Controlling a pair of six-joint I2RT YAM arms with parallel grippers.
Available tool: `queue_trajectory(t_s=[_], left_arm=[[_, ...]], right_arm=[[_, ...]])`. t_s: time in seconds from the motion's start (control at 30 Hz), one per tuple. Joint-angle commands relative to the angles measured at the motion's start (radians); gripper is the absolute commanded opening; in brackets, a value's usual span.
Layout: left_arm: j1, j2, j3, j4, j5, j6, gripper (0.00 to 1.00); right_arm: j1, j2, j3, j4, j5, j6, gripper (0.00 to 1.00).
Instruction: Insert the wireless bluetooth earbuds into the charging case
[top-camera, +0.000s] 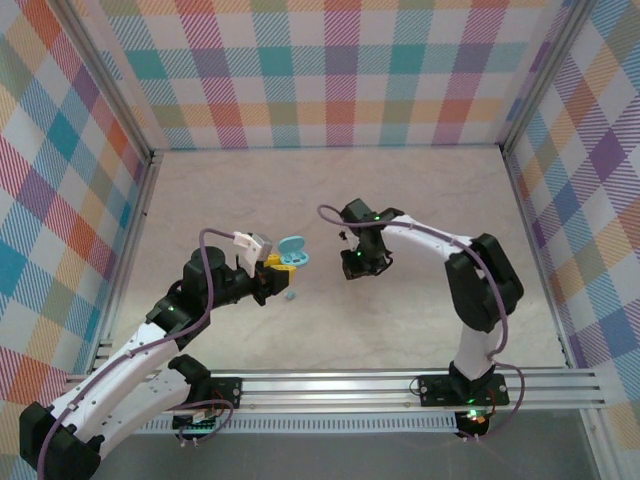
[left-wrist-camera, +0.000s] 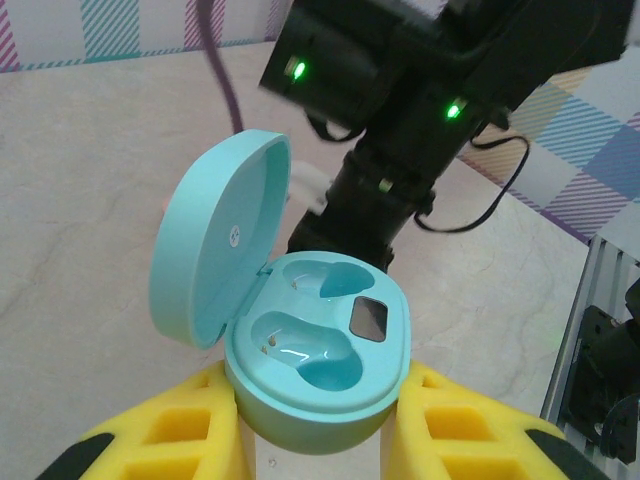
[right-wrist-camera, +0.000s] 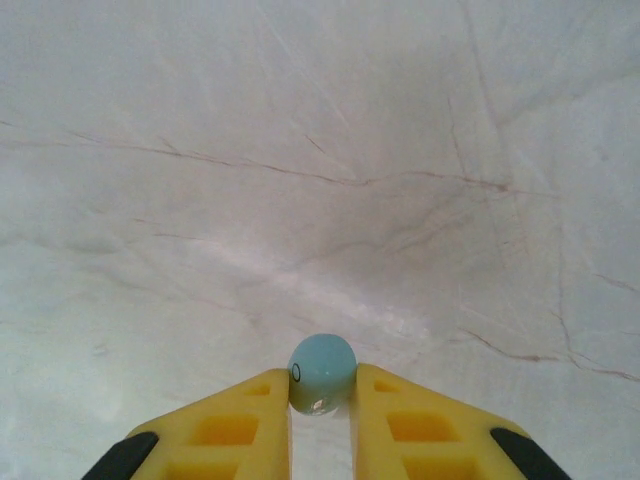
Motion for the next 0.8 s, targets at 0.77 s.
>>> queue_trajectory(t_s=[0.77], left_arm=[[0.002, -0.015, 0.044, 0.012, 0.074, 0.062, 0.17]], right_arm=[[0.006, -0.496, 0.053, 0.120, -0.546, -0.216, 0.20]])
